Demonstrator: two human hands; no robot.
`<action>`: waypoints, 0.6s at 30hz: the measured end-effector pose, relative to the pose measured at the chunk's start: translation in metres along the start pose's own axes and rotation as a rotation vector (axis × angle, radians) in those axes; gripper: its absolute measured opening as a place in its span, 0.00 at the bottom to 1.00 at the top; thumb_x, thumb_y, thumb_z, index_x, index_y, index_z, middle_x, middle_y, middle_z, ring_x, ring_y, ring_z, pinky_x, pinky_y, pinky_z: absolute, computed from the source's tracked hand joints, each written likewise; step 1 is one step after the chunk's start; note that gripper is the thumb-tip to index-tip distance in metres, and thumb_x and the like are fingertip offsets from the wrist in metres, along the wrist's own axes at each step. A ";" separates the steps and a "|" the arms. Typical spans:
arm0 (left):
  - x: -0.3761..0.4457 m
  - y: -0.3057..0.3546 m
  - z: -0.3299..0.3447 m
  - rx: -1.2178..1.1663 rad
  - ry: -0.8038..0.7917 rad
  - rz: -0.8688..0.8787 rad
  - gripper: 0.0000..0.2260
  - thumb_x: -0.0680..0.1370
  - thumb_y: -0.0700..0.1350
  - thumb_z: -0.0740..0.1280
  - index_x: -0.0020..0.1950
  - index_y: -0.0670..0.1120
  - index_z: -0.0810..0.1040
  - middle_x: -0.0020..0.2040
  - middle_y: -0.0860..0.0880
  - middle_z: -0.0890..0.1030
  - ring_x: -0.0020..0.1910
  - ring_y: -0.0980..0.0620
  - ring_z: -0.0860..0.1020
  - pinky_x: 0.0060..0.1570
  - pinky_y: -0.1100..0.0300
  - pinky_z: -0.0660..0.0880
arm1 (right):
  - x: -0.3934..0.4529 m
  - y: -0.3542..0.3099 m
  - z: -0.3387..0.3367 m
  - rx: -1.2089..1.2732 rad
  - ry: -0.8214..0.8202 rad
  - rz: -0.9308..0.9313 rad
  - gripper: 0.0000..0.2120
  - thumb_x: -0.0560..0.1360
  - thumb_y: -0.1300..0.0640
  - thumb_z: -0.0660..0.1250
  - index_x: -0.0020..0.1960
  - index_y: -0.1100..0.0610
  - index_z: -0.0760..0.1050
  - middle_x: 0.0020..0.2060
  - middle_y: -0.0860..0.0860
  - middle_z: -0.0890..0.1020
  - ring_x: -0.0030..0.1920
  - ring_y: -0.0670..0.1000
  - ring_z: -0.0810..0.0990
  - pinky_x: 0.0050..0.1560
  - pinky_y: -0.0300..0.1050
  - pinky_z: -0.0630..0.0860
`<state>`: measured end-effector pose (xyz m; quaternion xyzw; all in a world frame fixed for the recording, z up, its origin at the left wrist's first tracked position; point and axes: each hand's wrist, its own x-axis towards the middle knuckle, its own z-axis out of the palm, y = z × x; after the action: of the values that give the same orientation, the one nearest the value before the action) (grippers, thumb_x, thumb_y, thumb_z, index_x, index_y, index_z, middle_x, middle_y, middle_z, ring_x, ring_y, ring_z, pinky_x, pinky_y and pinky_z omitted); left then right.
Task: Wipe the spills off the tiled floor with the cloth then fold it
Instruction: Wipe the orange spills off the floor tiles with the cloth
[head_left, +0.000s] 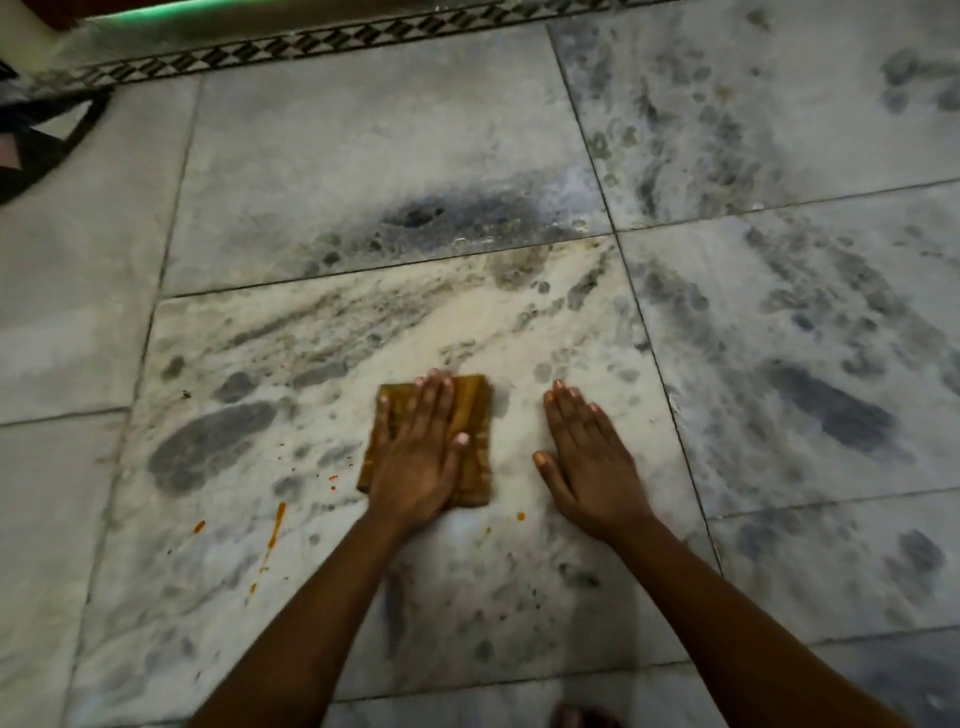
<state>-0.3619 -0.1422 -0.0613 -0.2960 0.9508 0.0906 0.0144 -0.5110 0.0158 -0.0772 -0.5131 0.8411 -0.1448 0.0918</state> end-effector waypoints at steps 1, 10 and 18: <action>0.004 -0.015 -0.006 0.000 -0.005 -0.063 0.31 0.77 0.59 0.38 0.77 0.46 0.48 0.76 0.50 0.46 0.76 0.52 0.45 0.70 0.53 0.32 | 0.002 -0.004 0.002 -0.009 -0.009 -0.016 0.31 0.78 0.45 0.49 0.76 0.60 0.54 0.75 0.55 0.55 0.75 0.51 0.53 0.73 0.46 0.48; 0.080 0.010 -0.006 -0.013 -0.017 -0.247 0.30 0.78 0.57 0.39 0.77 0.46 0.45 0.78 0.46 0.47 0.77 0.51 0.43 0.69 0.48 0.30 | 0.007 -0.008 0.005 -0.044 -0.005 -0.013 0.31 0.77 0.45 0.50 0.75 0.60 0.56 0.75 0.56 0.58 0.75 0.51 0.55 0.73 0.49 0.51; -0.007 -0.043 -0.005 0.029 0.024 -0.067 0.28 0.78 0.56 0.45 0.76 0.46 0.55 0.76 0.46 0.59 0.75 0.48 0.54 0.71 0.50 0.43 | 0.007 -0.007 0.005 -0.038 -0.010 -0.020 0.31 0.78 0.45 0.49 0.75 0.62 0.55 0.75 0.57 0.57 0.75 0.51 0.53 0.73 0.50 0.51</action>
<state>-0.3311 -0.1740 -0.0626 -0.3283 0.9417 0.0728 0.0101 -0.5067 0.0055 -0.0799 -0.5240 0.8380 -0.1269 0.0847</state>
